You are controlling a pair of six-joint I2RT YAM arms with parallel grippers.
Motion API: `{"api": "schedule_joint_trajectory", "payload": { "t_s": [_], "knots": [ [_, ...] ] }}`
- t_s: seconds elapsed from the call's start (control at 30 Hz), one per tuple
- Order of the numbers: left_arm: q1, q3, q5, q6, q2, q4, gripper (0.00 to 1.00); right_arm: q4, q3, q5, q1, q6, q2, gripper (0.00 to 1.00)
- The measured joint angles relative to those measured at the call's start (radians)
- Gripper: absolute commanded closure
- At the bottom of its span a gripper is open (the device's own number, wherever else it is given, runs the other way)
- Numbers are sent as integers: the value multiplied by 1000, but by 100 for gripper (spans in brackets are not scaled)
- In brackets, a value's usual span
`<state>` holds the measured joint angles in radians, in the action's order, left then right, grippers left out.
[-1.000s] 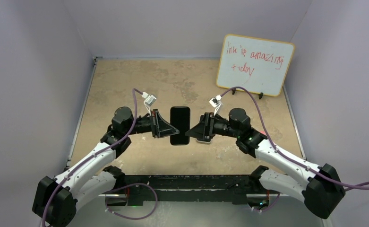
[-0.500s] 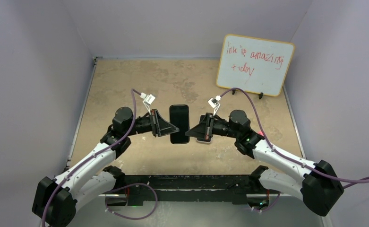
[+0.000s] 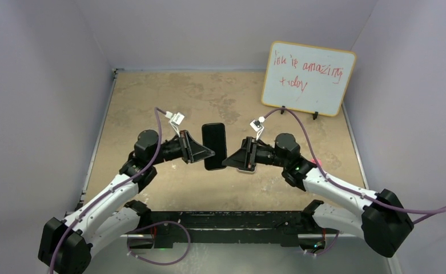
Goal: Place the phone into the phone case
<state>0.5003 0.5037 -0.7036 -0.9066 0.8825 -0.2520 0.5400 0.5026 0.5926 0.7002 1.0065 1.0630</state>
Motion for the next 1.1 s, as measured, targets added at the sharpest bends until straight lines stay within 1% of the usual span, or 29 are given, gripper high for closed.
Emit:
{"api": "schedule_joint_trajectory", "payload": {
  "t_s": [0.1, 0.23, 0.37, 0.57, 0.6, 0.63, 0.77, 0.83, 1.03, 1.07, 1.1],
  "knots": [
    [-3, -5, 41, -4, -18, -18, 100, 21, -12, 13, 7, 14, 10, 46],
    [-3, -14, 73, -18, -31, -41, 100, 64, -38, 34, 19, 45, 26, 50],
    [-3, -38, 88, -31, -32, -87, 100, 113, -46, 39, 31, 79, 53, 57],
    [-3, -61, 91, -56, -31, -125, 100, 149, -48, 34, 33, 105, 58, 59],
    [-3, -61, 91, -60, -31, -129, 100, 153, -48, 32, 33, 106, 58, 62],
    [-4, -61, 92, -62, -31, -135, 100, 155, -48, 31, 33, 108, 58, 68],
    [-6, -64, 91, -71, -31, -154, 100, 152, -48, 25, 32, 114, 58, 92],
    [-8, -64, 96, -66, -32, -158, 100, 146, -48, 21, 33, 122, 58, 99],
    [-8, -71, 116, -8, -32, -103, 100, 170, -51, -11, 33, 183, 29, 100],
    [-8, -75, 117, -2, -32, -93, 100, 174, -51, -19, 33, 191, 23, 95],
    [-8, -78, 118, 1, -31, -82, 100, 178, -51, -24, 33, 196, 18, 87]
  ]
}}
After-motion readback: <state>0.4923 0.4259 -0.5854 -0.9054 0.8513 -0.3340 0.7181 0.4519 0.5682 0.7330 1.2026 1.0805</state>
